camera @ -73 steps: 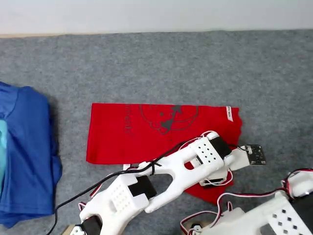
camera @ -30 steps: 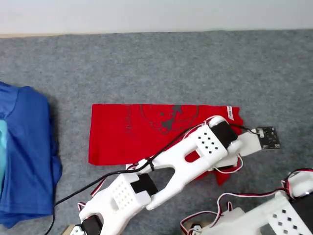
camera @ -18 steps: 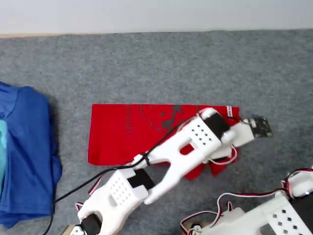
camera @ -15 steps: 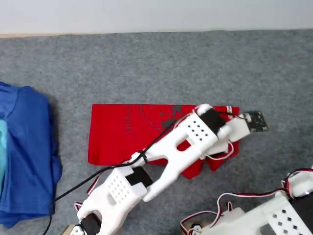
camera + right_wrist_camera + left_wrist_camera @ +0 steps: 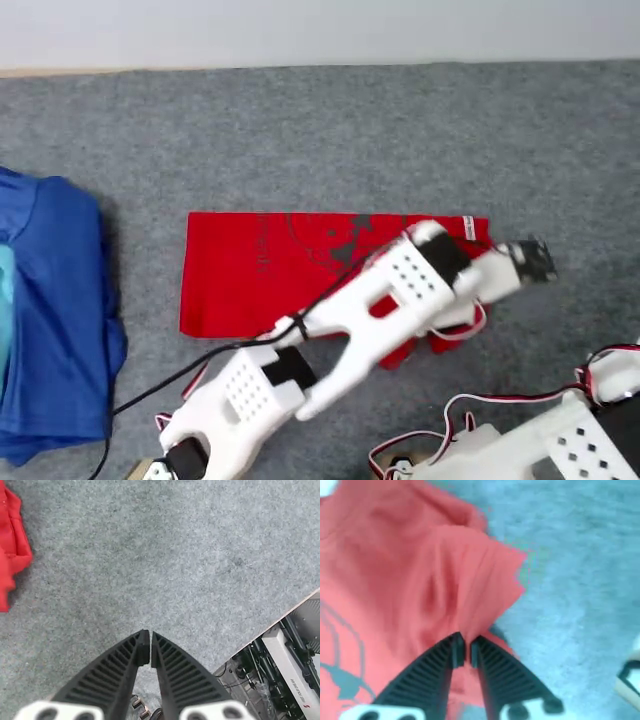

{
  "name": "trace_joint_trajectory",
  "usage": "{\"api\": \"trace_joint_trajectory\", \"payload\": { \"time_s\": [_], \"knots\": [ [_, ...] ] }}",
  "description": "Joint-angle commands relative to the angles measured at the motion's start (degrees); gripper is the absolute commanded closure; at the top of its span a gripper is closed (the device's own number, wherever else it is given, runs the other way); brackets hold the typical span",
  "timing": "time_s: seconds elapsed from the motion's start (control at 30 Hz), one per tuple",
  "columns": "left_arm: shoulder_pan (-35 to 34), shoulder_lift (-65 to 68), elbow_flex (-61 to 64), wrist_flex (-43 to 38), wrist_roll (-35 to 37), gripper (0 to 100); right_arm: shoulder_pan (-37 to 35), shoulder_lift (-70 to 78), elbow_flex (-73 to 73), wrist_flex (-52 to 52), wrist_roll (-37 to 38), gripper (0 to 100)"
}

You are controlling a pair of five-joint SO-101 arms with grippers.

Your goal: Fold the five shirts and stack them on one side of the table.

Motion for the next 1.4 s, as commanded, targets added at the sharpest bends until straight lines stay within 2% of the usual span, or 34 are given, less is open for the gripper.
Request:
{"api": "trace_joint_trajectory", "payload": {
  "time_s": [0.0, 0.2, 0.4, 0.6, 0.73, 0.93, 1.17, 1.37],
  "knots": [
    [4.31, -1.14, -0.48, 2.11, 0.00, 100, 0.48, -0.75, -0.53, 2.33, 0.62, 98.9],
    [6.51, -0.62, -0.40, 2.29, -0.09, 99, 0.57, -0.75, -0.62, 2.33, 0.62, 98.9],
    [3.78, -0.53, -0.40, 1.93, -0.09, 94, 0.57, -0.75, -0.62, 2.33, 0.62, 98.9],
    [0.70, -0.62, -0.75, 1.93, -0.18, 96, 0.57, -0.75, -0.62, 2.33, 0.62, 98.9],
    [0.53, -0.62, -0.75, 1.93, -0.18, 100, 0.48, -0.75, -0.44, 2.33, 0.62, 98.9],
    [0.79, -0.88, -0.84, 1.93, -0.18, 99, 0.48, -0.75, -0.44, 2.33, 0.62, 98.9],
    [0.62, -1.14, -0.75, 2.29, -1.32, 88, 0.48, -0.75, -0.44, 2.33, 0.62, 98.9],
    [0.62, -0.97, -0.84, 1.93, -1.41, 93, 0.48, -0.75, -0.44, 2.33, 0.62, 98.9]
  ]
}}
